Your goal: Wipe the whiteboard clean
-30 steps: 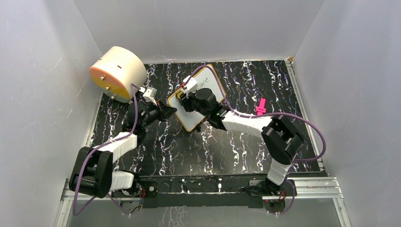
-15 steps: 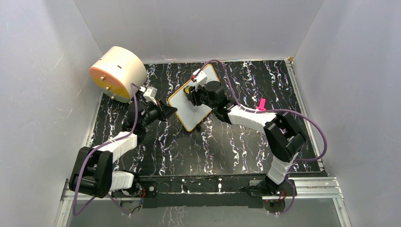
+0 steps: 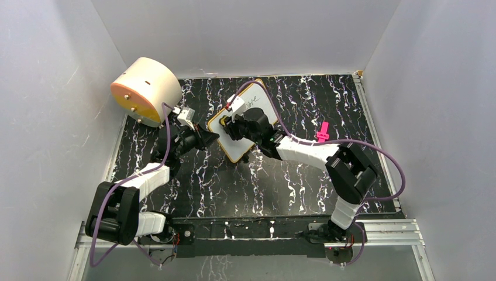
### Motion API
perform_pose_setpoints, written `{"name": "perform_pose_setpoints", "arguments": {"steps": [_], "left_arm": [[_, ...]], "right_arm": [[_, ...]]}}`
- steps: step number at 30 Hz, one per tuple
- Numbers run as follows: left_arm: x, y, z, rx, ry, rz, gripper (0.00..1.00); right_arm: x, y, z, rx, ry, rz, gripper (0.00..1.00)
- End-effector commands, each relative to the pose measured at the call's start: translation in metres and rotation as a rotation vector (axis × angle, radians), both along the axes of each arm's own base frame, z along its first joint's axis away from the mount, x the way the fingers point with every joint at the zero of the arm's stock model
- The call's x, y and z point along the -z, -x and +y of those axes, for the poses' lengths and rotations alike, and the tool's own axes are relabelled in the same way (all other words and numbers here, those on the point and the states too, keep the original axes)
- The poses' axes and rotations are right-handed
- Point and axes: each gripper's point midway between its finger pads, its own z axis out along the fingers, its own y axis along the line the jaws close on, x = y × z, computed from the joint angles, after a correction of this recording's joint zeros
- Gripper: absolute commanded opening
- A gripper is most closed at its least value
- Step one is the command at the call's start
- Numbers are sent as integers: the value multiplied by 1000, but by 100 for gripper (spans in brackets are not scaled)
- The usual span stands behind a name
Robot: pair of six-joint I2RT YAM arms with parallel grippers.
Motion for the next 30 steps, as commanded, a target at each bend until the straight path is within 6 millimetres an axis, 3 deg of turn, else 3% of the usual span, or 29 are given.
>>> {"name": "perform_pose_setpoints", "arguments": {"steps": [1, 7, 8, 13, 18, 23, 27, 30], "left_arm": [[-6, 17, -19, 139, -14, -40, 0], [-5, 18, -19, 139, -23, -43, 0], [-6, 18, -19, 139, -24, -44, 0], [-5, 17, -19, 139, -25, -44, 0], [-3, 18, -20, 143, -27, -36, 0], [-6, 18, -21, 147, -31, -41, 0], [-5, 17, -21, 146, -31, -40, 0], [-5, 18, -21, 149, -30, -37, 0]], "right_arm": [[-9, 8, -3, -10, 19, 54, 20], [-11, -29, -39, 87, 49, 104, 21], [-1, -35, -42, 96, 64, 123, 21], [-12, -47, -34, 82, 61, 125, 21], [-23, -38, -8, 16, 26, 129, 21], [-8, -13, 13, -53, 50, 147, 21], [0, 9, 16, -112, 51, 127, 21], [6, 15, 8, -107, 52, 113, 21]]}}
